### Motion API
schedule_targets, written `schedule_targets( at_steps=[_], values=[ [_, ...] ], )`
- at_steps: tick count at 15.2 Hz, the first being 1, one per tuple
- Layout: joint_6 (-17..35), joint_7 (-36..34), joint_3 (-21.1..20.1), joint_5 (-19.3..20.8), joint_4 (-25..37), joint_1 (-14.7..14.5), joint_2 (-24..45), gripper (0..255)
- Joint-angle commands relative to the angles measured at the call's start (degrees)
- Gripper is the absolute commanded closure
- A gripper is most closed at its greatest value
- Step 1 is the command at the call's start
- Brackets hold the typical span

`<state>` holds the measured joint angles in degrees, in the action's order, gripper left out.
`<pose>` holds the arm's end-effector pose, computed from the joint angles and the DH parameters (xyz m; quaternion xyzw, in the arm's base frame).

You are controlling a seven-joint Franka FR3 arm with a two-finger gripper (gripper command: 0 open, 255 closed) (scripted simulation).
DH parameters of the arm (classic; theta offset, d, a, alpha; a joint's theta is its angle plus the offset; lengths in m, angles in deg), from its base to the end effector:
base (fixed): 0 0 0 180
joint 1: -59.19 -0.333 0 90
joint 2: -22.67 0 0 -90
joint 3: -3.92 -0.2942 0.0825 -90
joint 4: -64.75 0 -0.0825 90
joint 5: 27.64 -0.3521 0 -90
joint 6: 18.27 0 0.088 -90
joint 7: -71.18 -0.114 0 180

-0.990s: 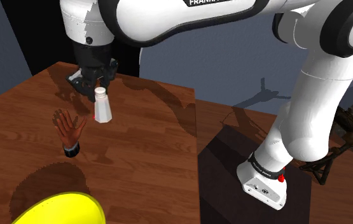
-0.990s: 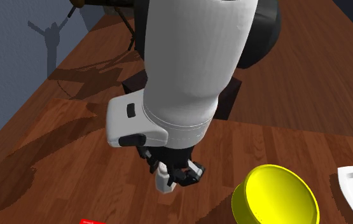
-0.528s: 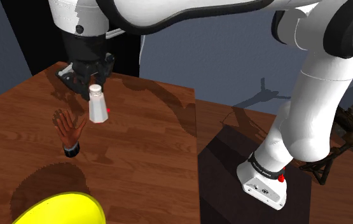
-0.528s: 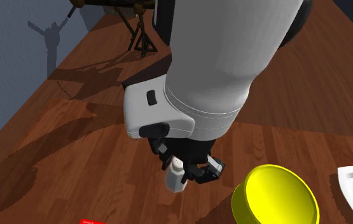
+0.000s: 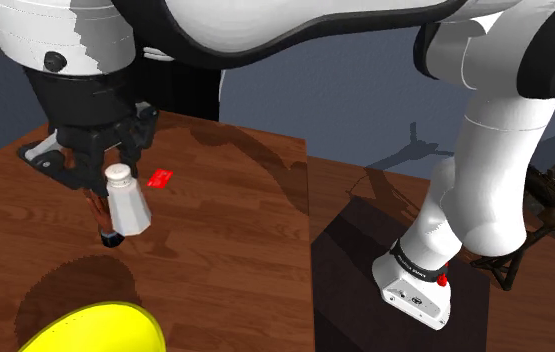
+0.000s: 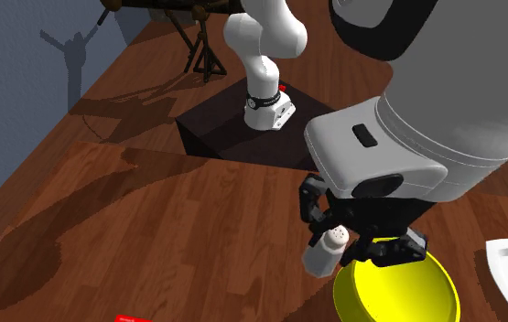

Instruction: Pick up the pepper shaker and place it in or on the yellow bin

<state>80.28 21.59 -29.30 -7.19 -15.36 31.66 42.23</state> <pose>0.3747 0.4922 0.5181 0.9907 0.1053 0.0794 0.0344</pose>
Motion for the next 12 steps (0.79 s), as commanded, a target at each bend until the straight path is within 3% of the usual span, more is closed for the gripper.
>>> schedule_targets(
  at_steps=[1,8,12],
  values=[
    [-2.2,-2.5,-0.5,1.4,3.8,-3.0,2.4,255],
    [-10.8,-9.6,-0.8,6.4,19.4,-14.9,11.8,255],
    [-18.6,-11.5,0.7,10.4,36.3,-25.2,20.9,255]
  ],
)
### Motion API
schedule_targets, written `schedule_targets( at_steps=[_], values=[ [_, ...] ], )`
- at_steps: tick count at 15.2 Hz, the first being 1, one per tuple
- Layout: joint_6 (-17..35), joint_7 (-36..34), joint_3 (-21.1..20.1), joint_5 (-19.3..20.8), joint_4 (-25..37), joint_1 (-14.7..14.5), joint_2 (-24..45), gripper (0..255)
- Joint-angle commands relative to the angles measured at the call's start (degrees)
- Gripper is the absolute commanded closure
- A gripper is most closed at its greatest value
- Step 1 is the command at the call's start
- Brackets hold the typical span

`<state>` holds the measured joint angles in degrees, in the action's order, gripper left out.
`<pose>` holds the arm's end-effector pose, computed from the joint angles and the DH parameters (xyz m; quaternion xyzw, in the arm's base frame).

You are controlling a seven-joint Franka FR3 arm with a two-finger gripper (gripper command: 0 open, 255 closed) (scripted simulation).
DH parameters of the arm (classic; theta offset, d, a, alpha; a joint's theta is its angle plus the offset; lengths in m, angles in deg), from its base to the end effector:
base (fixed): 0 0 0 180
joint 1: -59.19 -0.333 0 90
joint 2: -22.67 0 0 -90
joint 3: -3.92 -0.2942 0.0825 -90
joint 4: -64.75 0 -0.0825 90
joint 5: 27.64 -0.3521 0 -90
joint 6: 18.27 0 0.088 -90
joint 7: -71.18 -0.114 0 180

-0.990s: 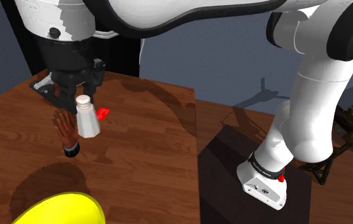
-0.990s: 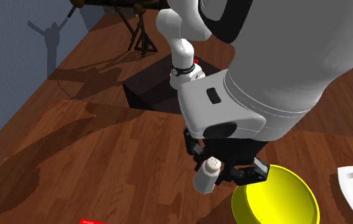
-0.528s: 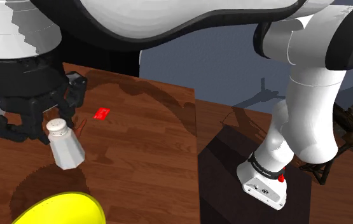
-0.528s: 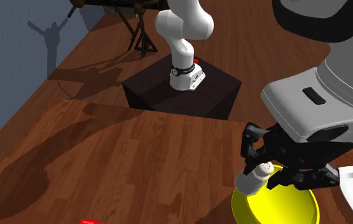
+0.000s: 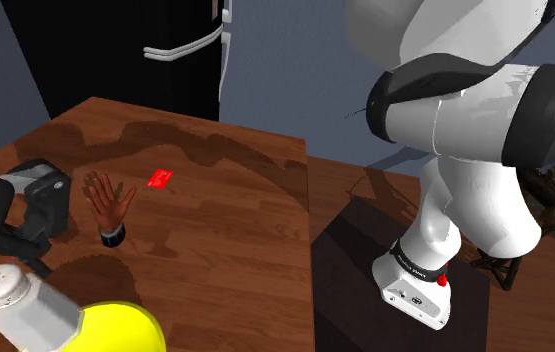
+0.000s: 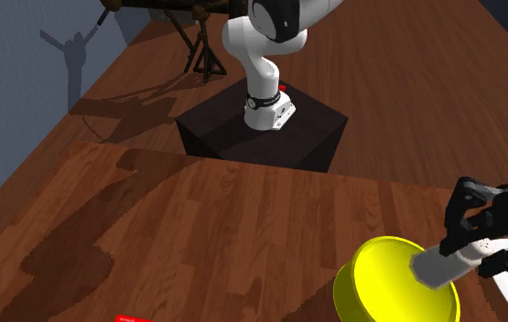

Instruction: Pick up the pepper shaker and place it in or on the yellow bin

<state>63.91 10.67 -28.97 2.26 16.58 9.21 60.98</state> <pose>0.2826 0.6061 0.5333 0.9906 0.1059 0.0798 0.0337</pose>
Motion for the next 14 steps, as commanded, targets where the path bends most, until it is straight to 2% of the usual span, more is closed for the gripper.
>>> schedule_targets(
  at_steps=[1,7,14],
  values=[
    [-0.8,-1.0,0.2,0.5,2.0,-1.9,1.3,255],
    [5.8,-2.9,-0.7,-0.6,-8.3,1.6,-1.6,255],
    [11.9,-4.6,-1.0,-1.0,-16.4,4.0,-2.9,255]
  ],
)
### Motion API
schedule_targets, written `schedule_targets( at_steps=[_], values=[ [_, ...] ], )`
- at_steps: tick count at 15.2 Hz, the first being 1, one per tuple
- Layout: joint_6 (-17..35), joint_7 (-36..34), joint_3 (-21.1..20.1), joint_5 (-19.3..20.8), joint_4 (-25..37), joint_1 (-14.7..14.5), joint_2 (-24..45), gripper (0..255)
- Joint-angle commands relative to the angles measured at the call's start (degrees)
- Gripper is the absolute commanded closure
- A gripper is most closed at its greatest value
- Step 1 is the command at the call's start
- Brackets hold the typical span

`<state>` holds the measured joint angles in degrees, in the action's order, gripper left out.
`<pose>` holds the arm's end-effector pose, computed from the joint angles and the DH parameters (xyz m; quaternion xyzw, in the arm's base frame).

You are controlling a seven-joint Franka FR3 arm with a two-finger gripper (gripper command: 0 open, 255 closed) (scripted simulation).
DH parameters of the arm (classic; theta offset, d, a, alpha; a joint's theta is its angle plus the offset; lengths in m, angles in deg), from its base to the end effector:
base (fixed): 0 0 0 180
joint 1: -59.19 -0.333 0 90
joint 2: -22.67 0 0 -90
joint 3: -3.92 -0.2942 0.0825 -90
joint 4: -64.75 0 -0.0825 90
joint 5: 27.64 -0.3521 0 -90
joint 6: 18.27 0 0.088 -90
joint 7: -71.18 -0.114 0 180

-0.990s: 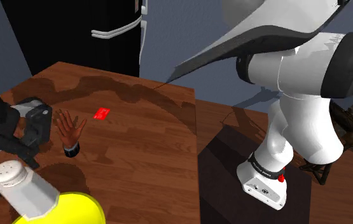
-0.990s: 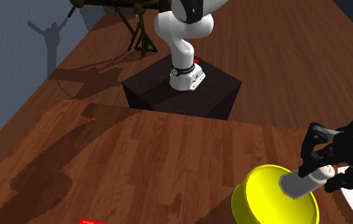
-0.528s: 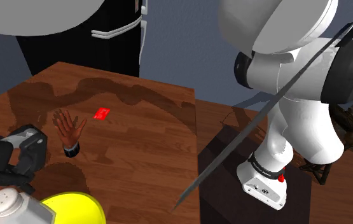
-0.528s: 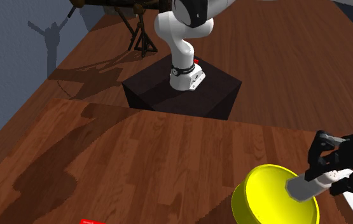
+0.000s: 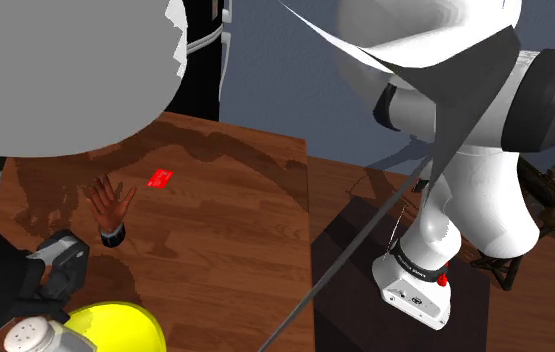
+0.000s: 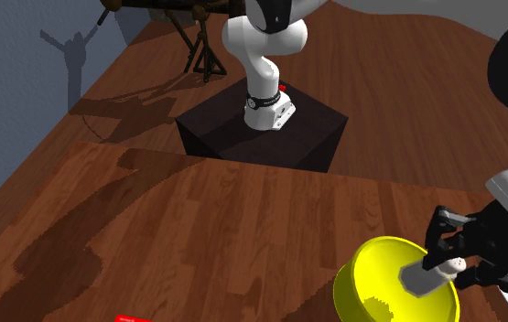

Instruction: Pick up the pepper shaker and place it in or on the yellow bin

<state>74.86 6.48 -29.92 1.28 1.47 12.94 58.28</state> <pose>0.2742 0.6152 0.4733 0.9907 0.1046 0.0796 0.0346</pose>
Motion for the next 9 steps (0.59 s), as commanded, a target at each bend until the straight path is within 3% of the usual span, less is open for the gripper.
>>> schedule_targets(
  at_steps=[1,9],
  values=[
    [1.8,-0.6,-0.1,-0.1,-2.2,0.5,-0.3,255],
    [5.9,-1.7,0.0,0.1,-6.8,1.6,-0.5,255]
  ],
)
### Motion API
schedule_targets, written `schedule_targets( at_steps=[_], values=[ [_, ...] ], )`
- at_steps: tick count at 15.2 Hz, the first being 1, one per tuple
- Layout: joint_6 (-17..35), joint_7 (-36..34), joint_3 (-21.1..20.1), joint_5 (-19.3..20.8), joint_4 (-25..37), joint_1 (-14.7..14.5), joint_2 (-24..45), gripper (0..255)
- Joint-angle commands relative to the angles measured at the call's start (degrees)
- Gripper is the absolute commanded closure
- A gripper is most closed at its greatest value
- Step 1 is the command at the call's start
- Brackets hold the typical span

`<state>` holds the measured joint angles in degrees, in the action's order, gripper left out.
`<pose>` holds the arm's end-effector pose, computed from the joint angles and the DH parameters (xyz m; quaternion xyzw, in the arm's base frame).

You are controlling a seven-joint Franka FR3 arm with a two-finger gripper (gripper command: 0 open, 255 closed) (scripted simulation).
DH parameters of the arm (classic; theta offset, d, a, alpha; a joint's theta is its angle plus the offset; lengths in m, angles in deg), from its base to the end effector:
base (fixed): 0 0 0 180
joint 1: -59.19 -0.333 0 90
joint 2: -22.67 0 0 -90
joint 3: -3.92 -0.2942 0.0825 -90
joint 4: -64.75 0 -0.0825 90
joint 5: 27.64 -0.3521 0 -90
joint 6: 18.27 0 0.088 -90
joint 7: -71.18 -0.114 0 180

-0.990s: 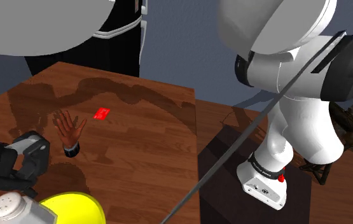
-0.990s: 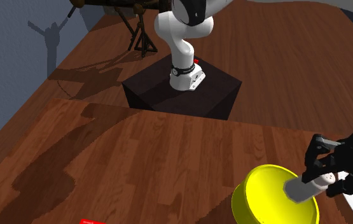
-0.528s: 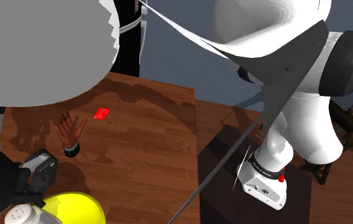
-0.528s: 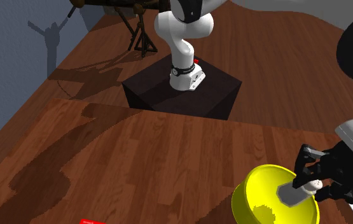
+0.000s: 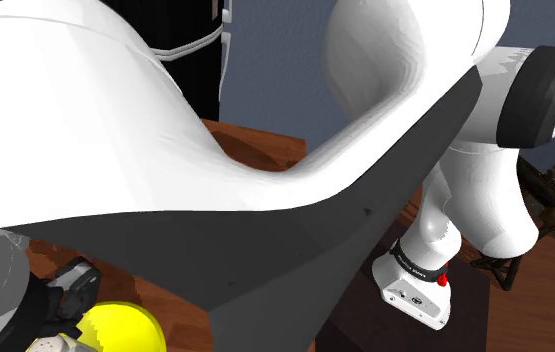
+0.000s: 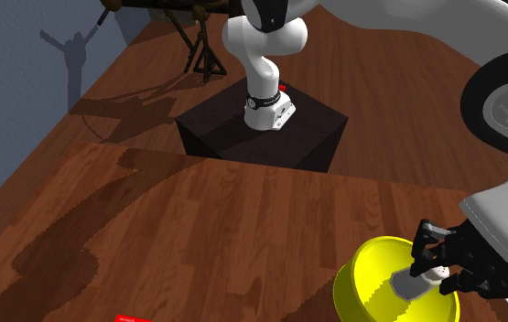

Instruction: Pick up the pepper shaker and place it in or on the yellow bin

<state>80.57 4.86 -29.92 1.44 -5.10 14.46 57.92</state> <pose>0.2734 0.6162 0.4373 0.9907 0.1047 0.0796 0.0346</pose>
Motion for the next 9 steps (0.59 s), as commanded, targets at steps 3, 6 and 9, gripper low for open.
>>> schedule_targets(
  at_steps=[3,6,9],
  values=[
    [0.2,-0.1,0.0,0.0,-0.2,0.1,-0.1,255],
    [0.2,-0.1,0.0,0.0,-0.2,0.1,-0.1,0],
    [0.2,-0.1,0.0,0.0,-0.2,0.1,-0.1,0]
  ],
)
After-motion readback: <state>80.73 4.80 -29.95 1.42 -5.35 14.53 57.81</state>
